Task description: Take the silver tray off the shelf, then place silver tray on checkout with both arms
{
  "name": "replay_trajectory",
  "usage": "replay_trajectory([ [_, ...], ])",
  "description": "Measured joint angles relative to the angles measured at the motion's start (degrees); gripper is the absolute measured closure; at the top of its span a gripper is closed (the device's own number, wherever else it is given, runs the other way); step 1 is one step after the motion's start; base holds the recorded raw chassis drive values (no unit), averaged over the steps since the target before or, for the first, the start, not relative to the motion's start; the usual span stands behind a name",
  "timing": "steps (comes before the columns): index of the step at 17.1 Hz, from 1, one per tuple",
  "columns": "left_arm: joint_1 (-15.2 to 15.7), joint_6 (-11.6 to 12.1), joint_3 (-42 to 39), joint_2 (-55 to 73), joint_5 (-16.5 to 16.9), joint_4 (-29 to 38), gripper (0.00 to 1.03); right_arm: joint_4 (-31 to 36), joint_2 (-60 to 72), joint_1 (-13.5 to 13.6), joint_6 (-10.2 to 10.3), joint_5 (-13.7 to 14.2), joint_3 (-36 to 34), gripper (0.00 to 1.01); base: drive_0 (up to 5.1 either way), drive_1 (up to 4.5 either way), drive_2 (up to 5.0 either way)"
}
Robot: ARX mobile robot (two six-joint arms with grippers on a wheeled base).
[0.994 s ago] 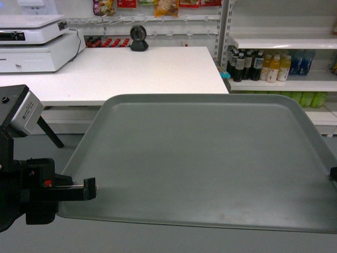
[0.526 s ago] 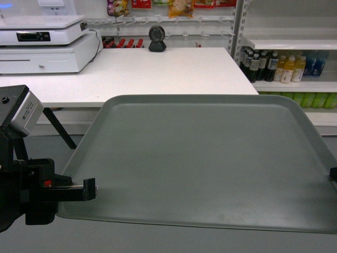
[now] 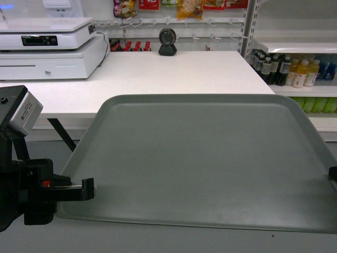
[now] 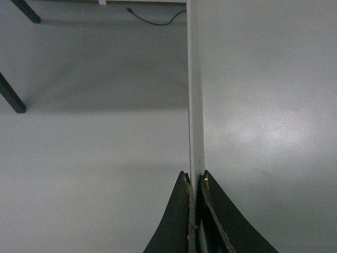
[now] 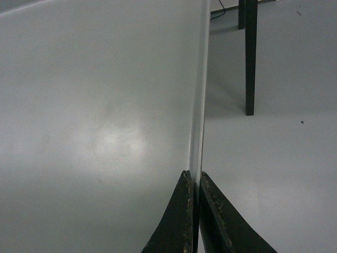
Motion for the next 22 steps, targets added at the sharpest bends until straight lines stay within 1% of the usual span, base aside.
replay_trajectory([
  [22,0.0,0.0,0.0,0.0,0.0,-0.1,1.0,-0.1,0.0,0.0,0.0,0.0,0.0,0.99,0.0,4.29,-4.2],
])
